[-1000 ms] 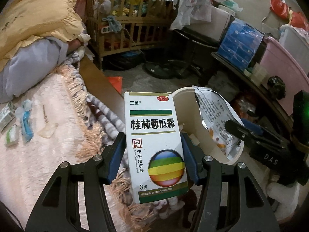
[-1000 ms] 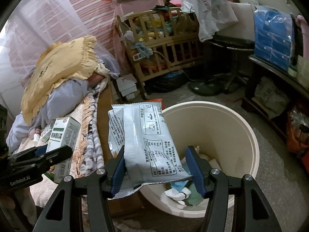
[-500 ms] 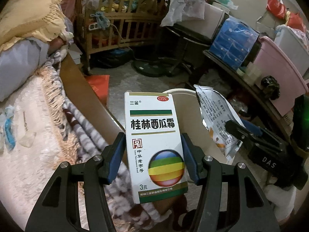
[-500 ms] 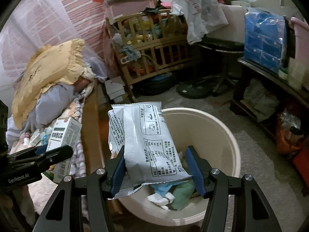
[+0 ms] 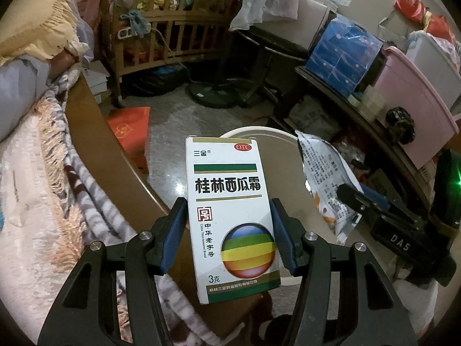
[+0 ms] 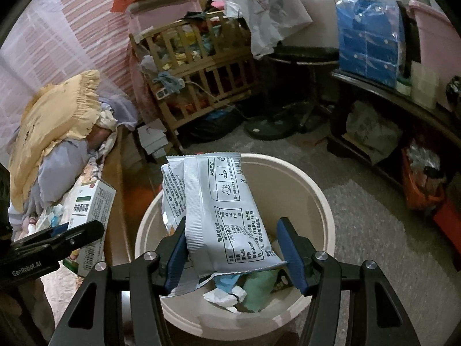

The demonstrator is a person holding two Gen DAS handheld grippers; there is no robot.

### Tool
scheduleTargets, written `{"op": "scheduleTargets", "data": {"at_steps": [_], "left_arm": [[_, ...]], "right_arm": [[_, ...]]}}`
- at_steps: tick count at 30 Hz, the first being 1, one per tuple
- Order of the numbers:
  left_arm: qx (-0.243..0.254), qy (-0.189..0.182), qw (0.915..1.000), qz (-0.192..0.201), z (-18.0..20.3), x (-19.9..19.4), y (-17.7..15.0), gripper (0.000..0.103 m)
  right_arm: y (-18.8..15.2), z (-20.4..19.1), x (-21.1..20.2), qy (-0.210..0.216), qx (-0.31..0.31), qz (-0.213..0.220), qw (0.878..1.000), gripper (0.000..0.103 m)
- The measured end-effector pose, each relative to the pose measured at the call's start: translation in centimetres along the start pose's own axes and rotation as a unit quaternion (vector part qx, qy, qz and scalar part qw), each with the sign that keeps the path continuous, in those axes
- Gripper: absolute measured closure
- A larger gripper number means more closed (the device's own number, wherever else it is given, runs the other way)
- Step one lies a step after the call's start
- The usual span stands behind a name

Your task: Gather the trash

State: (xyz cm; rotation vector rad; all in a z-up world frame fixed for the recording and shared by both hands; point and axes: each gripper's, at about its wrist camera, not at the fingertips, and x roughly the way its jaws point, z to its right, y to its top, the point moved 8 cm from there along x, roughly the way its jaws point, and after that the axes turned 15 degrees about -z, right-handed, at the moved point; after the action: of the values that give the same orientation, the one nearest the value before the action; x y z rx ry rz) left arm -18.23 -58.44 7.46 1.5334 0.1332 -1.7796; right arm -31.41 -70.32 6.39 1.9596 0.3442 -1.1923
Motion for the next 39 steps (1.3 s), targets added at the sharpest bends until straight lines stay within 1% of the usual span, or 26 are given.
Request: {"op": "scheduleTargets", "data": {"at_steps": [5,18,21,25,31,35,39], "left_arm": [[0.001,-0.005,1.0,-0.005,0.4,1.0,0.5,0.047],[-0.001,-0.025,0.9996,-0.014,1.3,2.9,1.4,0.047],[0.0,-0.028,0.9995,-0.015,1.3,3.2,1.4,0.047],[0.001,-0.03,0.9994,-0.017,1.3,3.4,1.5,0.047],[0.0,-0.043,0.999,-0.014,1.4,3.6,1.6,0.047],[-0.005,-0.055,0.9984,-0.015,1.2,3.6,1.5,0.046],[-0.007,-0.059,0.9981,-0.017,1.1,3.6,1.5,0.046]], "right_arm": [[-0.1,0.4,0.2,0.0,0.005,-0.002,1.0,0.045],[-0.1,1.8,0.7,-0.023,0.016,-0.009,1.0,0.045],[-0.2,1.9,0.8,-0.023,0.018,-0.012,0.999,0.045],[-0.2,1.8,0.9,-0.025,0.016,-0.012,0.999,0.045],[0.0,2.0,0.8,-0.046,0.019,-0.004,0.999,0.045],[-0.1,2.1,1.1,-0.045,0.023,-0.01,0.999,0.045],[0.1,2.2,1.2,-0.045,0.024,-0.011,0.999,0.045]]}}
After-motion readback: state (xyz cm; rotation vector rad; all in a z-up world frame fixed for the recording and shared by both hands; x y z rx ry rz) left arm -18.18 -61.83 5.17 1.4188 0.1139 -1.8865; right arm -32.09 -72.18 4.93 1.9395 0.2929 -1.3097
